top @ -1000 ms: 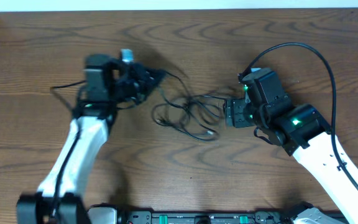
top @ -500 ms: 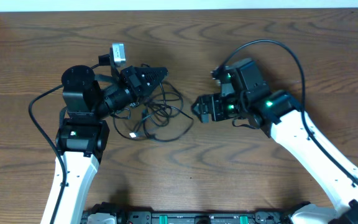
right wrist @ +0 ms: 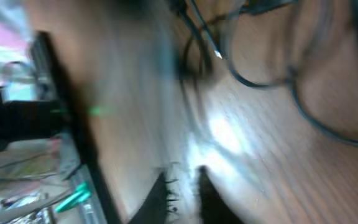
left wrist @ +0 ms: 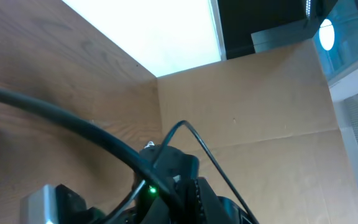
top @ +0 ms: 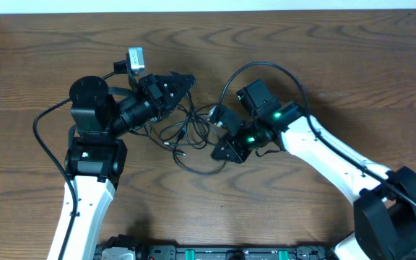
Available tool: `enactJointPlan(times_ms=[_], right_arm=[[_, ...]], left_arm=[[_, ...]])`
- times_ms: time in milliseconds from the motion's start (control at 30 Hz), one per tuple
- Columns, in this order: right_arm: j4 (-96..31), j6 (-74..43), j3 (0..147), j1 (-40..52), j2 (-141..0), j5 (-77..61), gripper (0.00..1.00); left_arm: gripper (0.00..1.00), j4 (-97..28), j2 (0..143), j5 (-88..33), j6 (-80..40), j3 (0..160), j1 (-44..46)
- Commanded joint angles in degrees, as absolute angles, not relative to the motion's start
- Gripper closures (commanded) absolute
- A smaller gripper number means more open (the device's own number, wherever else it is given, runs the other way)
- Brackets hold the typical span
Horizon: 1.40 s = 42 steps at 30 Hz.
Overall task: Untangle cables
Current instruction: 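Pull the black cables apart, left gripper left, right gripper right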
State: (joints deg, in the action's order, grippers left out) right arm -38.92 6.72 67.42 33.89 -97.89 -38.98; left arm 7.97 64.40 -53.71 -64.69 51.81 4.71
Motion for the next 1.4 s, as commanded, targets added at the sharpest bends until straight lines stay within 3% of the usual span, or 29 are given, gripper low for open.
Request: enactJointPlan(times_ms=[0,200,367,600,800,1033,1133,1233,1267,1367], right_arm=[[-39.33,3.51,67.75,32.93,-97.8,-25.52,0.99],[-46.85,-10.87,67.88,24.4,-91.88,1.65,0.99],[-52.29,-15.84,67.88,11.68,-84.84,11.03,0.99],[-54.06,-13.39,67.88,-5.82,-78.43,4.05,0.99],[-54.81,-13.23,67.85,-10.11,-78.0,3.6,0.99],[-53.58,-13.21,67.85,-10.07,-78.0,-2.13,0.99],[-53.15,-12.8,67.85,-10.07,-78.0,-11.14,0.99],[-52.29,-4.32,67.85,-10.02,-78.0,-26.11,0.99],[-52.05,-3.7,67.85,-10.02,-78.0,-27.44,0.99],[-51.83,-3.75,67.85,-10.04,-78.0,-27.22,0.86]], left_arm=[[0.93,8.69,63.96,-54.43,-62.57,51.64,4.8],[0.92,5.96,63.96,-54.43,-52.45,51.64,2.2],[0.92,3.09,63.96,-54.41,-49.67,51.64,-5.02],[0.92,-4.21,63.96,-53.91,-47.05,51.64,-19.38],[0.92,-17.78,63.99,-45.69,-46.94,51.64,-28.16],[0.92,-23.62,64.07,-45.76,-45.84,51.64,-25.1],[0.92,-23.57,64.07,-46.02,-43.2,51.64,-20.82],[0.92,-23.55,64.16,-45.54,-37.23,51.64,-13.61],[0.89,-23.55,64.31,-45.3,-35.77,51.64,-11.66],[0.59,-23.62,64.86,-42.5,-35.14,51.64,-6.57]])
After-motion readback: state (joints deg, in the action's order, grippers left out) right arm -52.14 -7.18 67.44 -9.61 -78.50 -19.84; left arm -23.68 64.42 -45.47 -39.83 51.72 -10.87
